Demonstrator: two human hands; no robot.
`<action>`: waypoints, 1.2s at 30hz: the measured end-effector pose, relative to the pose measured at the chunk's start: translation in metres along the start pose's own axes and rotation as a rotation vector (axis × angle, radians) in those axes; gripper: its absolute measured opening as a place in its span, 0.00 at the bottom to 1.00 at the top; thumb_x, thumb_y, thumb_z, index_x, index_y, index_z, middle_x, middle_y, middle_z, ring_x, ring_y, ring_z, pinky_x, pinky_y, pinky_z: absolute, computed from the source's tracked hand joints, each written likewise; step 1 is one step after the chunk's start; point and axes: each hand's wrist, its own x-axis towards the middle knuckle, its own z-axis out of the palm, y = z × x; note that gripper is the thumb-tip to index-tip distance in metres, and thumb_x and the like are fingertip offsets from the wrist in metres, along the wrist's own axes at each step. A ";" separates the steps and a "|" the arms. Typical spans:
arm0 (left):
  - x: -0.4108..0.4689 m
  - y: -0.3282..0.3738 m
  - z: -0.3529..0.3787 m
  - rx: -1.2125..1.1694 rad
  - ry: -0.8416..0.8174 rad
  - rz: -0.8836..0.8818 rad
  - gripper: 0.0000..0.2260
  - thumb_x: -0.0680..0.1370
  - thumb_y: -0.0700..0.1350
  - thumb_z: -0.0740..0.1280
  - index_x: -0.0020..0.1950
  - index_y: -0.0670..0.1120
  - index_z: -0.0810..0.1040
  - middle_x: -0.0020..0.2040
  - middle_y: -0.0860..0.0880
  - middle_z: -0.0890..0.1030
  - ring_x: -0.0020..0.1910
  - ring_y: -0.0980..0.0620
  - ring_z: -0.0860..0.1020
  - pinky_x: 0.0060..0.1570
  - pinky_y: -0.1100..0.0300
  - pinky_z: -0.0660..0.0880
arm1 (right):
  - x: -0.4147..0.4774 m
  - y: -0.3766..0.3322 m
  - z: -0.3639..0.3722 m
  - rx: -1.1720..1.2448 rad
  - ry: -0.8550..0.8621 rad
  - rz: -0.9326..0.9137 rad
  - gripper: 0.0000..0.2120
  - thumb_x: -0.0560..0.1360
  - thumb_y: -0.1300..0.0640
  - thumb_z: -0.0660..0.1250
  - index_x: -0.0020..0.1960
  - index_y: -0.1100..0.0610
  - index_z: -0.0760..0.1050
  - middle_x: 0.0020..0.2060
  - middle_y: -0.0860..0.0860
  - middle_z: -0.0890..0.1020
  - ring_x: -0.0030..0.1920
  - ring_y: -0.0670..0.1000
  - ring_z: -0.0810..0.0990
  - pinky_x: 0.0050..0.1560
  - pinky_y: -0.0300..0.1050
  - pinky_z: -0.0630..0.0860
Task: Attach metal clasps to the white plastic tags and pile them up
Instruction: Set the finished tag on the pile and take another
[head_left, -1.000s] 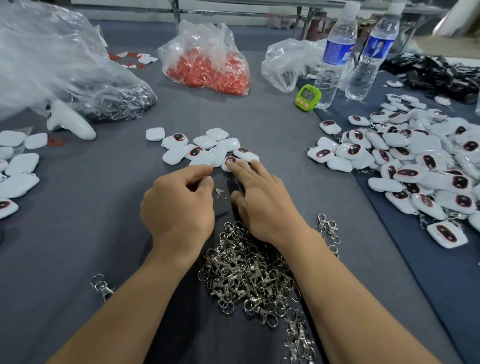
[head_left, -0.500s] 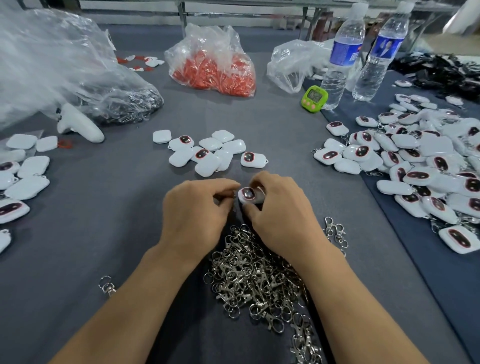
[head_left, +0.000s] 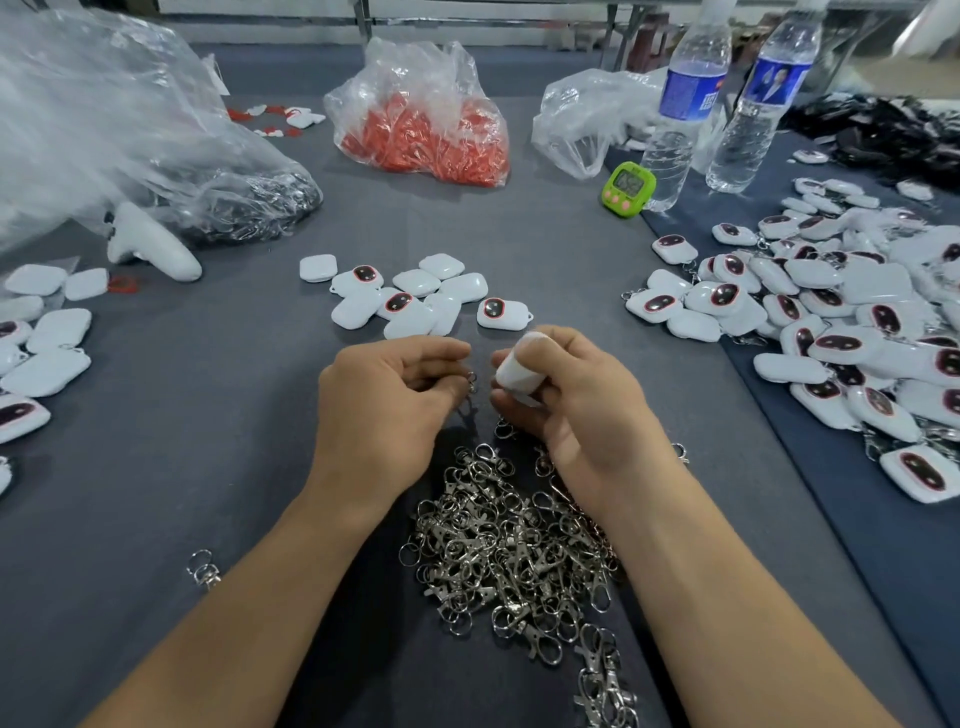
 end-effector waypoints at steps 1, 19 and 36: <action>0.000 0.000 0.000 -0.024 -0.004 0.003 0.17 0.70 0.33 0.78 0.45 0.57 0.85 0.39 0.60 0.86 0.40 0.61 0.85 0.45 0.69 0.80 | 0.001 0.001 -0.002 -0.052 0.005 -0.032 0.07 0.75 0.65 0.72 0.45 0.56 0.76 0.40 0.55 0.80 0.38 0.50 0.77 0.34 0.40 0.77; -0.004 0.003 0.002 -0.022 -0.085 0.055 0.17 0.71 0.33 0.77 0.45 0.57 0.86 0.40 0.59 0.87 0.41 0.60 0.86 0.45 0.68 0.80 | 0.002 0.015 -0.005 -0.845 0.179 -0.394 0.06 0.65 0.58 0.78 0.36 0.48 0.84 0.25 0.43 0.80 0.26 0.42 0.77 0.30 0.38 0.72; -0.006 0.007 0.000 0.043 -0.094 0.055 0.10 0.69 0.41 0.78 0.39 0.57 0.87 0.33 0.58 0.85 0.33 0.59 0.83 0.34 0.68 0.77 | 0.001 0.007 -0.005 -0.662 0.103 -0.353 0.04 0.64 0.57 0.75 0.37 0.49 0.86 0.31 0.59 0.83 0.35 0.62 0.80 0.42 0.62 0.81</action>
